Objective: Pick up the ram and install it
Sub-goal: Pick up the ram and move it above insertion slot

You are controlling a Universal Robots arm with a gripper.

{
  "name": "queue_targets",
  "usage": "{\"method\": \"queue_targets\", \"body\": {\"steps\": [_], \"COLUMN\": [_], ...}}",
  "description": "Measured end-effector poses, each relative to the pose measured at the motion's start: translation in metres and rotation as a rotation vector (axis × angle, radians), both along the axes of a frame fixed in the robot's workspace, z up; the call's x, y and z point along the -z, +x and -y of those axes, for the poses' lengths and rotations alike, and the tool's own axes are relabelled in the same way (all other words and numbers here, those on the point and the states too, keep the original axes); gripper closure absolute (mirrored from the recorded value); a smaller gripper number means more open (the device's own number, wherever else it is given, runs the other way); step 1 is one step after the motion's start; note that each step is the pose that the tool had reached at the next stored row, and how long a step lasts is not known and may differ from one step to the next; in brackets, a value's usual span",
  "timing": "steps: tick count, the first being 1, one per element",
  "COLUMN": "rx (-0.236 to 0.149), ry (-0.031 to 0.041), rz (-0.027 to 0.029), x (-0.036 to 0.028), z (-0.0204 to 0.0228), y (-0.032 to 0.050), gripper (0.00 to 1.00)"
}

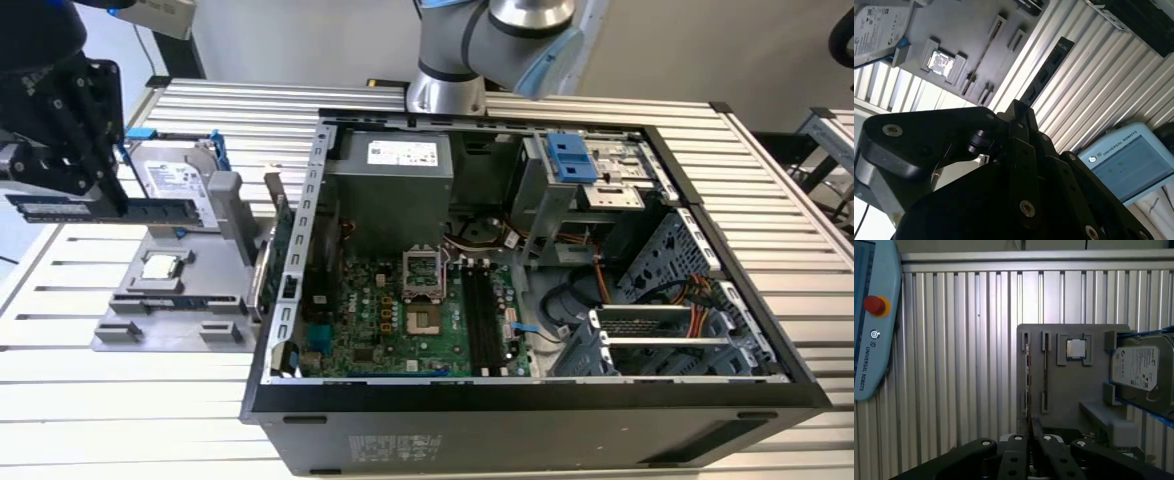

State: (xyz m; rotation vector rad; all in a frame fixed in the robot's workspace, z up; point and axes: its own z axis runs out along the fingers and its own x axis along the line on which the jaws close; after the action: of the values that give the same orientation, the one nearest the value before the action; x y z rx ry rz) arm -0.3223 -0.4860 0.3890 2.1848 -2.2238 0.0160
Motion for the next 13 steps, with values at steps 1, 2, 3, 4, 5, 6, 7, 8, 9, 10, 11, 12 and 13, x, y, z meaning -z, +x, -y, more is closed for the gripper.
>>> {"method": "queue_targets", "body": {"steps": [1, 2, 3, 4, 5, 6, 7, 8, 9, 10, 11, 12, 13], "rx": [0.000, 0.000, 0.000, 0.000, 0.000, 0.000, 0.000, 0.000, 0.000, 0.000, 0.000, 0.000, 0.000], "ry": [0.0000, -0.0001, 0.0000, 0.0000, 0.0000, 0.0000, 0.0000, 0.0000, 0.0000, 0.0000, 0.0000, -0.0001, 0.0000], "rz": [-0.0003, -0.0006, -0.0008, -0.0010, -0.0012, -0.0013, -0.0015, -0.0016, -0.0017, -0.0019, -0.0020, -0.0022, -0.0023], "x": [0.0000, -0.0001, 0.0000, 0.0000, 0.0000, 0.0000, 0.0000, 0.0000, 0.0000, 0.0000, 0.0000, -0.0001, 0.0000], "z": [0.0000, 0.0000, 0.0000, 0.0000, 0.0000, 0.0000, 0.0000, 0.0000, 0.0000, 0.0000, 0.0000, 0.0000, 0.0000], "y": [0.0024, 0.0049, 0.0073, 0.0095, 0.0118, 0.0139, 0.0161, 0.0183, 0.0206, 0.0229, 0.0250, 0.0272, 0.0294], "gripper": [1.00, 1.00, 1.00, 1.00, 1.00, 1.00, 1.00, 1.00, 1.00, 1.00, 1.00, 1.00, 1.00]}}
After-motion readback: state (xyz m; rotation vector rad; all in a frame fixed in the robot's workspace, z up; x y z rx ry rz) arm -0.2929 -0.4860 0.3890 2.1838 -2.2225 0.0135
